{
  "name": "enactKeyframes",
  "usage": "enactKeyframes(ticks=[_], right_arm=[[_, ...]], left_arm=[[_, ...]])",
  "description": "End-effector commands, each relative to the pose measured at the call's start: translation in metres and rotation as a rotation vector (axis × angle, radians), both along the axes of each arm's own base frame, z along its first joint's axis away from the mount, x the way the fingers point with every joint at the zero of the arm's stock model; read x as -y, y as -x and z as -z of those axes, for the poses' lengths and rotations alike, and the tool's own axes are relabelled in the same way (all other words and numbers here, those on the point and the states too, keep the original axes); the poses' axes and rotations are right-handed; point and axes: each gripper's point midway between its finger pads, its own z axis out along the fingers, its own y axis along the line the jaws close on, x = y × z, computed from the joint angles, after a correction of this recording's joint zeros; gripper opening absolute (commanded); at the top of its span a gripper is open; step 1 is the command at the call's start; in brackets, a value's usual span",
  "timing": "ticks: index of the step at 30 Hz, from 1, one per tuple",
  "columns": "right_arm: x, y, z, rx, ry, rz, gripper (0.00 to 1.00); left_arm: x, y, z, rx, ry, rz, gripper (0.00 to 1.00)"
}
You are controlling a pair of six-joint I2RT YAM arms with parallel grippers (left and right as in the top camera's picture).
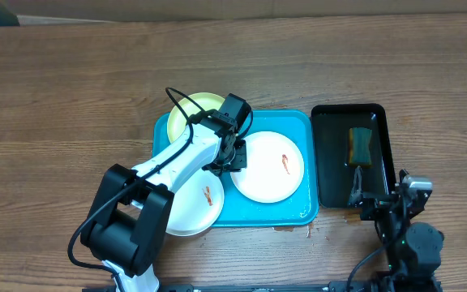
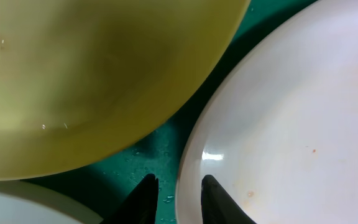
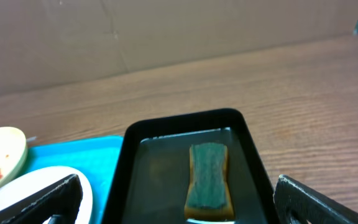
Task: Clean dirty plates on tray and stack at the side
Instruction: 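Reach the right gripper into the black tray and grasp the sponge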
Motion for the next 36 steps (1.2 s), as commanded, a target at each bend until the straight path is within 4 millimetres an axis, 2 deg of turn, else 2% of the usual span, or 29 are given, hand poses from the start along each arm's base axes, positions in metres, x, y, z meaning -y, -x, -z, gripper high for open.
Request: enactKeyframes(ticks=[1, 4, 6, 9, 13, 18, 21, 23, 33, 36], right_arm=[[0.000, 0.002, -0.055, 0.035, -0.062, 0.011, 1.00], [0.000, -0.001, -0.084, -0.037, -0.060, 0.013, 1.00], [-0.001, -0.008, -0.097, -0.126, -0.058, 0.015, 1.00], [-0.001, -0.020, -0.100, -0.289, -0.047, 0.016, 1.00], [-0.004, -0.029, -0.084, -0.563, -0.051, 0.007, 1.00], [-0.024, -0.031, -0.061, -0.853, -0.116, -0.079, 1.00], [-0.027, -0.038, -0.041, -0.941, -0.152, -0.066, 0.82], [-0.027, -0.041, -0.027, -0.997, -0.163, -0.052, 0.75], [-0.018, -0.060, 0.021, -1.135, -0.119, 0.012, 0.77], [-0.017, -0.068, 0.035, -1.146, -0.113, 0.017, 0.82]], left_arm=[[-0.002, 0.003, 0.008, -0.007, -0.021, -0.010, 0.26], [-0.001, 0.001, 0.007, 0.001, -0.017, -0.010, 0.25], [-0.001, 0.001, 0.007, 0.001, -0.017, -0.011, 0.24], [-0.001, 0.002, 0.007, -0.003, -0.019, -0.011, 0.22], [-0.001, 0.001, 0.007, -0.001, -0.018, -0.022, 0.14], [0.000, 0.000, 0.007, 0.004, -0.014, -0.022, 0.15], [0.001, -0.001, 0.007, 0.009, -0.011, -0.024, 0.15], [0.002, -0.001, 0.007, 0.011, -0.010, -0.021, 0.15], [0.007, 0.001, 0.007, 0.028, -0.030, -0.002, 0.16], [0.007, 0.001, 0.007, 0.030, -0.032, 0.000, 0.17]])
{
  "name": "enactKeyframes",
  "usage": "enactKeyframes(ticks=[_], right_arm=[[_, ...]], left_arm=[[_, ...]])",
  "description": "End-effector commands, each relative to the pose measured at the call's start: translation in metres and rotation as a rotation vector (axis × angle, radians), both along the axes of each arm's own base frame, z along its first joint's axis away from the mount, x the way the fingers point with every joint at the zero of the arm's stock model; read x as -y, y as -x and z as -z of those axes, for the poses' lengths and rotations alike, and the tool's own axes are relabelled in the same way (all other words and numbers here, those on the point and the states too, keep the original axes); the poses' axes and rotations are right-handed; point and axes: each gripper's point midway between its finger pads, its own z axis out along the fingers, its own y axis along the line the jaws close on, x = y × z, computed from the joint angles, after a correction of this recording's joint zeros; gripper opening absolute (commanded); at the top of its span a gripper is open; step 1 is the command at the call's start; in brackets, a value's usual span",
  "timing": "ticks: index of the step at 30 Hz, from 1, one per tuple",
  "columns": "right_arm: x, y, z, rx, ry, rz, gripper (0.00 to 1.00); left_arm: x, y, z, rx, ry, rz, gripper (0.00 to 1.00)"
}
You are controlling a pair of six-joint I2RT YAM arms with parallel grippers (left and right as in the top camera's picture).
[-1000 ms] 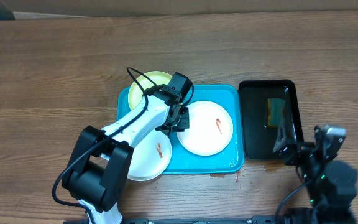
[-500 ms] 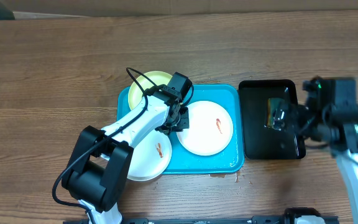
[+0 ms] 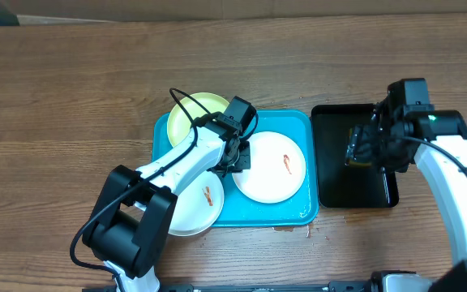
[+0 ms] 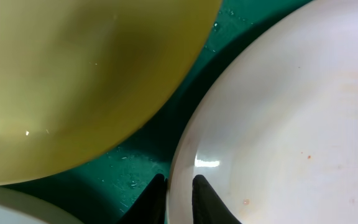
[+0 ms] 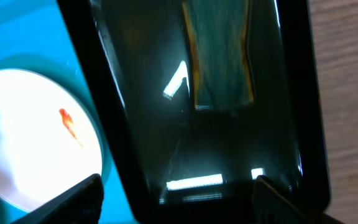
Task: Clean dirty plates on tray and stack at the side
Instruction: 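Reach the right gripper into the black tray and grasp the sponge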
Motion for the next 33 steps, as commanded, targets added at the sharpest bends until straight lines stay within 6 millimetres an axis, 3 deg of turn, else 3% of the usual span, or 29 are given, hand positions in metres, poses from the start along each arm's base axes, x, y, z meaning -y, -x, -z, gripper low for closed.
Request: enactKeyframes(ticks=[1, 6, 11, 20, 22, 25, 26, 28, 30, 31, 32, 33], right_arm=[[0.003, -0.012, 0.008, 0.005, 0.031, 0.004, 0.83], [0.024, -0.029, 0.031, -0.001, 0.158, 0.030, 0.83], [0.030, -0.042, 0.053, -0.015, 0.190, 0.036, 0.82], [0.028, -0.029, 0.107, -0.187, 0.192, 0.017, 0.79], [0.027, -0.026, 0.114, -0.207, 0.186, 0.014, 0.74], [0.025, -0.023, 0.121, -0.206, 0.174, 0.013, 0.62], [0.025, -0.021, 0.123, -0.208, 0.173, 0.012, 0.52], [0.025, -0.017, 0.129, -0.212, 0.172, 0.011, 0.16], [0.025, -0.014, 0.132, -0.217, 0.172, 0.011, 0.05], [0.025, -0.013, 0.133, -0.218, 0.171, 0.011, 0.05], [0.025, -0.012, 0.133, -0.219, 0.172, 0.010, 0.26], [0.025, -0.013, 0.133, -0.219, 0.171, 0.011, 0.56]], left_arm=[[-0.002, 0.002, 0.006, -0.004, -0.024, -0.009, 0.18], [-0.002, 0.002, 0.006, -0.004, -0.024, -0.009, 0.21], [-0.002, 0.002, 0.006, -0.004, -0.024, -0.008, 0.22], [-0.002, 0.002, 0.006, -0.004, -0.024, -0.009, 0.24], [-0.002, 0.002, 0.006, -0.004, -0.024, -0.009, 0.24], [-0.002, 0.002, 0.006, -0.004, -0.024, -0.009, 0.27], [-0.002, 0.002, 0.006, -0.004, -0.024, -0.009, 0.29], [-0.002, 0.001, 0.006, -0.004, -0.024, -0.009, 0.31], [-0.002, 0.001, 0.006, -0.004, -0.024, -0.009, 0.32], [-0.002, 0.002, 0.006, -0.004, -0.023, -0.009, 0.32], [-0.002, 0.002, 0.006, -0.004, -0.023, -0.009, 0.33], [-0.002, 0.002, 0.006, -0.004, -0.023, -0.009, 0.34]])
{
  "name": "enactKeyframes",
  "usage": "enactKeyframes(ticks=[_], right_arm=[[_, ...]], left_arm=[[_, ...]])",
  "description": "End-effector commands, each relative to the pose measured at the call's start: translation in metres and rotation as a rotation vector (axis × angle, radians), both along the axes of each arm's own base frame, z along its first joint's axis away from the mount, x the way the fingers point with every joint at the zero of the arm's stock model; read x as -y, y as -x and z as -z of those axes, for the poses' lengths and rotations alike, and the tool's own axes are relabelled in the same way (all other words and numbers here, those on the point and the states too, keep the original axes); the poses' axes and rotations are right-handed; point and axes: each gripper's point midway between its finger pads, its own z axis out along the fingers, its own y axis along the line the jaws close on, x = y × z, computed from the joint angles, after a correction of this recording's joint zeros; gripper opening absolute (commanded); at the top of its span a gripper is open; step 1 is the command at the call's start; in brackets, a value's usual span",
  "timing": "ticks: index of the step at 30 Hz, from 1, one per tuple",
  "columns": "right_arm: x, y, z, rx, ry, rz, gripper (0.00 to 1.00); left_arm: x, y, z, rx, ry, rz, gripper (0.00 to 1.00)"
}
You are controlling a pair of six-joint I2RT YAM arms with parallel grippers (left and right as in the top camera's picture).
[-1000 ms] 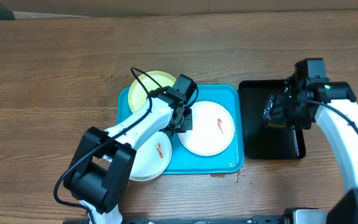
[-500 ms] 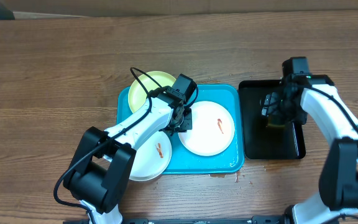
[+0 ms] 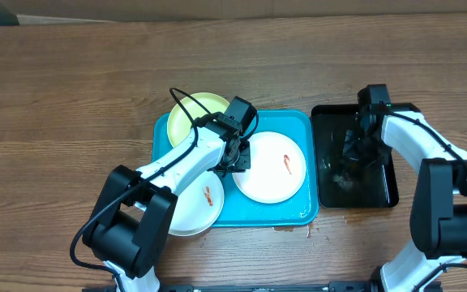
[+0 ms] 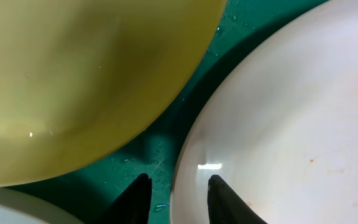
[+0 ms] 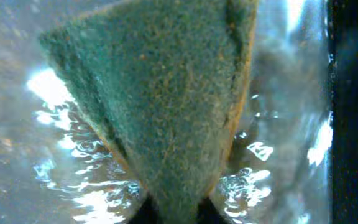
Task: Clean dirty plates on tray and stack at the side
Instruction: 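Reach the right gripper into the black tray and grasp the sponge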
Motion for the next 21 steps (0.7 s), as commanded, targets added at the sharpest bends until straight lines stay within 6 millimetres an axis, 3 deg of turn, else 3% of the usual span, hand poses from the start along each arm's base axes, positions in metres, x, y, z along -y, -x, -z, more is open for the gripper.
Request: enactKeyframes(ticks=[1, 2, 3, 8, 10, 11, 12, 13, 14, 15, 16, 18, 19, 21], right_arm=[[0.001, 0.014, 0.012, -0.046, 0.004, 0.000, 0.75], [0.001, 0.013, 0.011, -0.041, 0.003, 0.000, 0.86], [0.001, 0.011, 0.011, -0.034, 0.004, 0.000, 0.88], [0.000, -0.010, 0.010, 0.050, 0.001, 0.000, 0.89], [0.000, -0.019, 0.009, 0.084, 0.001, 0.000, 0.84], [0.000, -0.020, 0.009, 0.092, 0.000, 0.000, 0.78], [0.000, -0.021, 0.009, 0.094, 0.000, 0.000, 0.64], [0.000, -0.021, 0.009, 0.096, 0.000, -0.001, 0.39], [0.000, -0.021, 0.009, 0.096, 0.000, -0.001, 0.22], [0.000, -0.021, 0.009, 0.096, 0.000, -0.001, 0.18], [0.000, -0.021, 0.009, 0.096, 0.000, -0.003, 0.25], [0.000, -0.023, 0.009, 0.101, 0.000, -0.003, 0.75], [0.000, -0.024, 0.009, 0.107, 0.000, -0.003, 0.82], [0.000, -0.030, 0.008, 0.130, 0.000, -0.003, 0.85]], left_arm=[[-0.001, 0.003, 0.006, -0.012, -0.016, -0.004, 0.35], [-0.001, 0.003, 0.006, -0.011, -0.017, -0.004, 0.36], [-0.001, 0.003, 0.006, -0.011, -0.017, -0.004, 0.36], [-0.001, 0.003, 0.006, -0.011, -0.017, -0.004, 0.37], [-0.001, 0.003, 0.006, -0.011, -0.017, -0.004, 0.38], [-0.001, 0.003, 0.006, -0.011, -0.017, -0.004, 0.38], [-0.001, 0.003, 0.006, -0.012, -0.017, -0.004, 0.38], [-0.001, 0.003, 0.006, -0.012, -0.017, -0.004, 0.38], [-0.001, 0.003, 0.006, -0.012, -0.017, -0.004, 0.38], [-0.001, 0.003, 0.006, -0.012, -0.017, -0.004, 0.38], [-0.001, 0.003, 0.006, -0.011, -0.017, -0.004, 0.38], [-0.001, 0.003, 0.006, -0.011, -0.017, -0.004, 0.38], [-0.001, 0.003, 0.006, -0.010, -0.016, -0.004, 0.38], [-0.001, 0.002, 0.006, -0.009, -0.015, -0.004, 0.39]])
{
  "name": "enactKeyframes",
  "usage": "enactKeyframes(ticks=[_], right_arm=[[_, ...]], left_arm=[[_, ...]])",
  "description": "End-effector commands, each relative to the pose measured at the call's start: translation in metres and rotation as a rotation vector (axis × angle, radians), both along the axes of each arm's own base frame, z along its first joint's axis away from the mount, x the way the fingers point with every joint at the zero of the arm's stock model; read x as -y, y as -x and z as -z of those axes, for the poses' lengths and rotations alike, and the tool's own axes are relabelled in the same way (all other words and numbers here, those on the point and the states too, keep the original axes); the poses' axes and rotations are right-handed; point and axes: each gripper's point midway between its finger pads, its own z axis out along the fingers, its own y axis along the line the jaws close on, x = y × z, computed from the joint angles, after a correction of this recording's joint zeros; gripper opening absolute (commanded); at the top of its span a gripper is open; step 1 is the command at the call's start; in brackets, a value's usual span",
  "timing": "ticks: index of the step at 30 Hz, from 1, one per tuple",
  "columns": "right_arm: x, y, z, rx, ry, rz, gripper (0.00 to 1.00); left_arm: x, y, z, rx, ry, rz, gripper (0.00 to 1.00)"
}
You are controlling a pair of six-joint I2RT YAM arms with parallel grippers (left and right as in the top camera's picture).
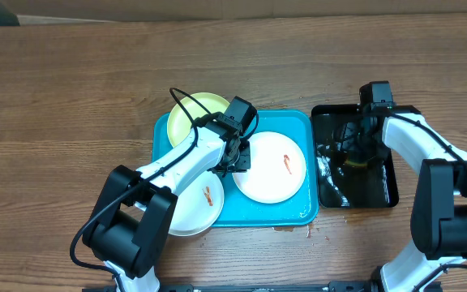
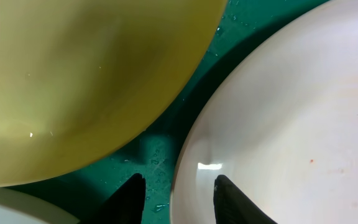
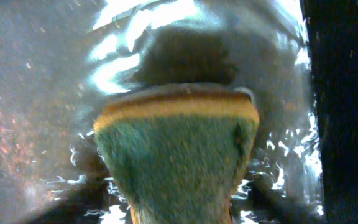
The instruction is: Clean dirty plates on tray and stack at the side
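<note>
A white plate [image 1: 270,166] with a red smear lies in the blue tray [image 1: 302,212]. My left gripper [image 2: 178,202] is open astride its left rim [image 2: 185,168], one finger [image 2: 129,199] over the tray floor and the other on the plate. A yellow plate [image 1: 191,115] sits at the tray's back left corner. A second smeared white plate [image 1: 191,204] overlaps the tray's front left edge. My right gripper [image 1: 362,154] is down in the black basin [image 1: 383,193], shut on the green-and-yellow sponge [image 3: 176,158]; its fingers are hidden behind the sponge.
The basin holds rippling water [image 3: 36,93] and stands right of the tray. Bare wooden table [image 1: 71,97] surrounds both. The left arm's cable [image 1: 177,101] loops over the yellow plate.
My left jaws stand slightly wider apart at the plate rim. The right gripper, still holding the sponge, has shifted a little toward the back of the basin, and the sponge sits farther from the water.
First the right arm was parked at the table's front, open, with the sponge lying in the basin. Then it hovered open over the basin while the left jaws pinched narrow at the plate rim. Later the right was shut on the sponge in the water, and the left jaws had widened.
</note>
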Motion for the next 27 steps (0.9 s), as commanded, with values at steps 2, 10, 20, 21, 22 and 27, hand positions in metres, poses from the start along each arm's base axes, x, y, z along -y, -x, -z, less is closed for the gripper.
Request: enactKeyframes(ticks=[2, 10, 20, 21, 22, 27], right_arm=[[-0.002, -0.003, 0.008, 0.012, -0.002, 0.000, 0.86], [-0.002, -0.026, 0.003, 0.107, -0.004, 0.000, 0.47], [-0.006, -0.021, 0.003, 0.086, -0.024, -0.005, 0.91], [-0.007, -0.017, 0.004, 0.066, -0.033, -0.006, 0.92], [-0.009, -0.013, 0.005, 0.049, -0.041, -0.008, 0.92], [-0.009, 0.006, 0.009, -0.029, -0.046, -0.008, 0.78]], left_arm=[[0.000, 0.002, 0.006, -0.006, -0.014, -0.004, 0.38], [0.000, 0.002, 0.006, -0.006, -0.013, -0.004, 0.38], [0.000, 0.002, 0.006, -0.006, -0.014, -0.004, 0.39], [-0.001, 0.003, 0.006, -0.010, -0.015, -0.004, 0.39], [-0.001, 0.003, 0.006, -0.013, -0.017, -0.004, 0.38], [-0.004, 0.007, 0.008, -0.026, -0.026, -0.004, 0.37]])
